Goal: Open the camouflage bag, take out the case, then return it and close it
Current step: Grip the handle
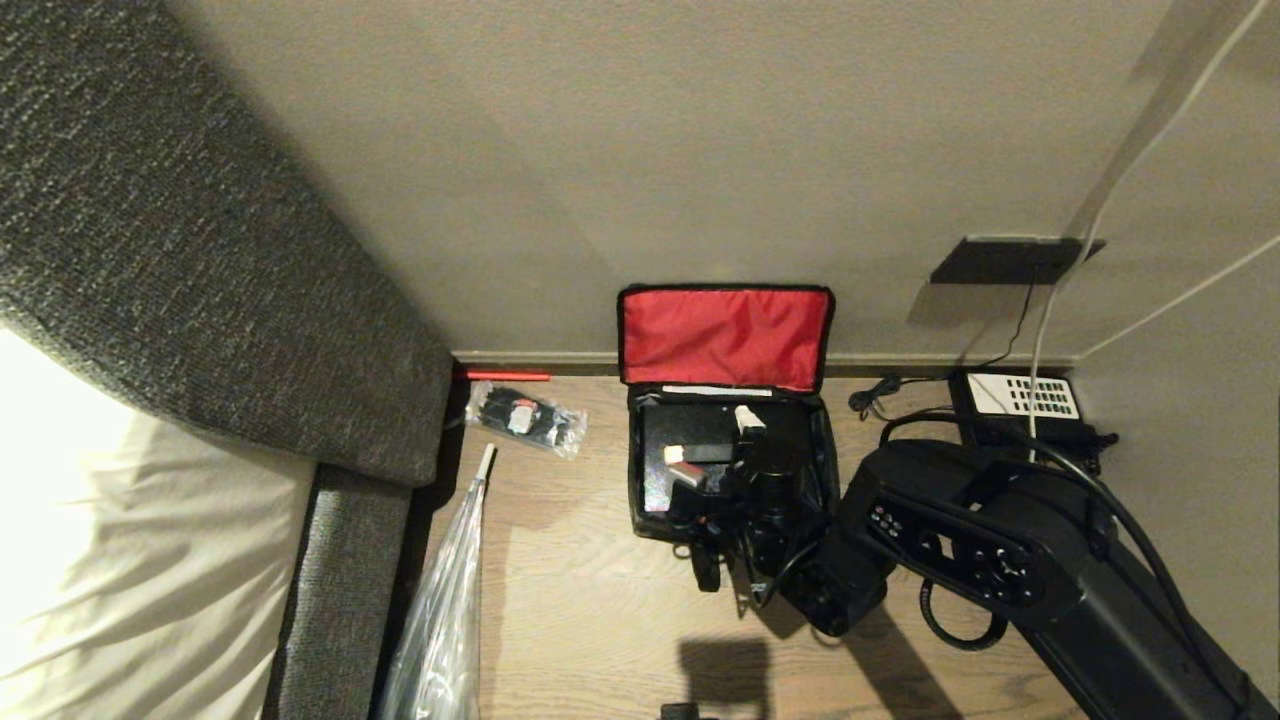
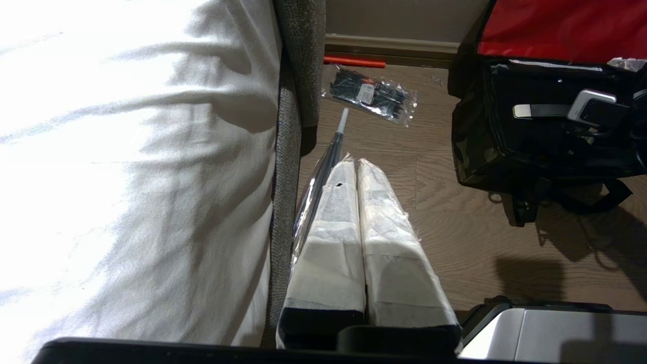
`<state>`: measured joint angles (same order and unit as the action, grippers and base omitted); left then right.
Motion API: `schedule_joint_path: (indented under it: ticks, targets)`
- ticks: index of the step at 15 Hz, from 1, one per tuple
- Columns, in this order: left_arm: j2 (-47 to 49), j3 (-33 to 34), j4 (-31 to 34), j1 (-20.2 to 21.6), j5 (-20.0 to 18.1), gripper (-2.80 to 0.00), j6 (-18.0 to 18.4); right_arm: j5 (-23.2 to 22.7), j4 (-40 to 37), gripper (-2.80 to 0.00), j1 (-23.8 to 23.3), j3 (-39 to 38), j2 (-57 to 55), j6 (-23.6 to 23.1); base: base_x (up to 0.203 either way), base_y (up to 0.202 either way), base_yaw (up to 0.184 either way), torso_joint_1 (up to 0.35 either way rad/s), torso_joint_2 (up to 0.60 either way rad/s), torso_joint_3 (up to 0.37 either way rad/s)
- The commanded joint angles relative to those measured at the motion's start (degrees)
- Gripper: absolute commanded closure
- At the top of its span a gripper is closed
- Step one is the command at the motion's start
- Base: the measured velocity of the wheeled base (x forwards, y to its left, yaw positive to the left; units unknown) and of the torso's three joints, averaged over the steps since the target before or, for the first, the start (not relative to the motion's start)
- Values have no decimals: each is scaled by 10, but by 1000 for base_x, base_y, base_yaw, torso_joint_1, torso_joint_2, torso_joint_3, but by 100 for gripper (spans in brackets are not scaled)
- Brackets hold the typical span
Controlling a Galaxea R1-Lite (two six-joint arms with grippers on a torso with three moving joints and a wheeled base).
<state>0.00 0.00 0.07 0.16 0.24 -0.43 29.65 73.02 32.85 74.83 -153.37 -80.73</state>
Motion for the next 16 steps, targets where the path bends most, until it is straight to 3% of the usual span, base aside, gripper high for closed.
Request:
schedule_joint_path:
  ticks: [1,16]
  targets:
    - [0,0,0,0,0,0,0,3,-10,-280,0,-10,29,-5,0,0,0,0,0,0]
    - [0,0,3,0,-2,0,22,10,-27,-280,1,-6,33,0,0,0,0,0,0,0]
